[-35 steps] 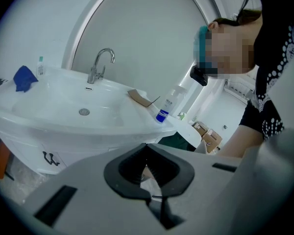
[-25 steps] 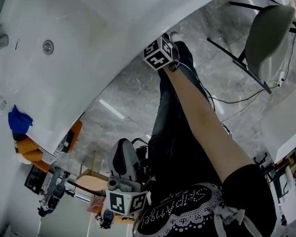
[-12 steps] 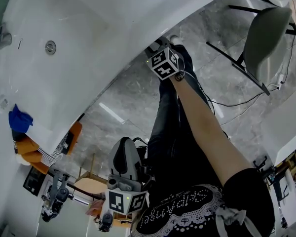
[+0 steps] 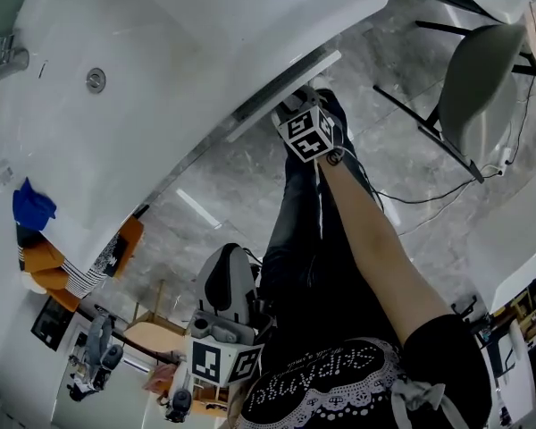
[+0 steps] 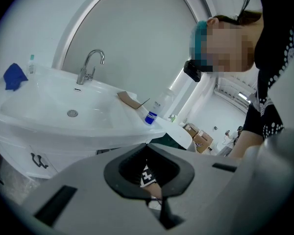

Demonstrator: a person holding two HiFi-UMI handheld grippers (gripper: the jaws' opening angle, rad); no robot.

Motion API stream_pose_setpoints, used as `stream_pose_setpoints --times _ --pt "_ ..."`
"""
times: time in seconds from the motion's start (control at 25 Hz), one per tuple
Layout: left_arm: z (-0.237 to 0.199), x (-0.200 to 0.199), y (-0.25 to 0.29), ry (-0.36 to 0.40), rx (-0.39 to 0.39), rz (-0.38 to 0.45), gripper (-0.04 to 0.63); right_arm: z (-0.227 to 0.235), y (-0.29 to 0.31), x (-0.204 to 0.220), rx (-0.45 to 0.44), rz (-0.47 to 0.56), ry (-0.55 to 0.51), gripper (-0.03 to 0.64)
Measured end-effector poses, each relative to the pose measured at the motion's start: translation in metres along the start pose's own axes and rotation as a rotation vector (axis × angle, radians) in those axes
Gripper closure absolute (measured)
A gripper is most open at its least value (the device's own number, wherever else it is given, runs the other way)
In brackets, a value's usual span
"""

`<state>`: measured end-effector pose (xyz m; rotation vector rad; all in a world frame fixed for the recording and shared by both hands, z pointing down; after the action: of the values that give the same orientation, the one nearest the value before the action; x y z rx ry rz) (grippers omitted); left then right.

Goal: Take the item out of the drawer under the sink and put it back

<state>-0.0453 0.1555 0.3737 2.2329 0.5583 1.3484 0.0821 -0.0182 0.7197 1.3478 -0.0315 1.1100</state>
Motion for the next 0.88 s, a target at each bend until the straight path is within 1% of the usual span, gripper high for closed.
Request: stream_pose_setpoints --times 0.16,0.36,0.52,0.68,0.88 --pt "0.007 0.000 0.002 -0.021 -0.001 0.016 0.591 -0.004 -0.008 0.014 -0.007 0.012 0.015 0.471" --pt "0.010 0.001 0.003 -0.024 -0.009 0.018 0.591 -0.002 -0.008 0.014 -0.015 0.010 0.006 0.471" --pt "0.010 0.007 -0.001 -0.002 -0.013 -0.001 0.591 -0.003 -0.008 0.016 -0.008 0.027 0.017 0.472" --pt "0.012 0.007 -0.001 -0.002 -0.015 0.006 0.591 -0.003 -0.011 0.018 -0.011 0.034 0.013 0.473" --pt "0.013 0.008 -0.001 0.006 -0.014 -0.010 0.591 -0.007 -0.023 0.035 -0.029 0.021 -0.005 0.474"
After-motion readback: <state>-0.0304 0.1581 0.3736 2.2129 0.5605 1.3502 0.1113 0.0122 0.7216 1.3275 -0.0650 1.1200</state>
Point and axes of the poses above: the fingertips, and each gripper's own axes: y forward along the fingers, z to its right, x out of its underside, the point moved 10 cm from there along -y, backward along the fingers, and after that the axes turned 8 degrees about -x, right-handed, at the moved point
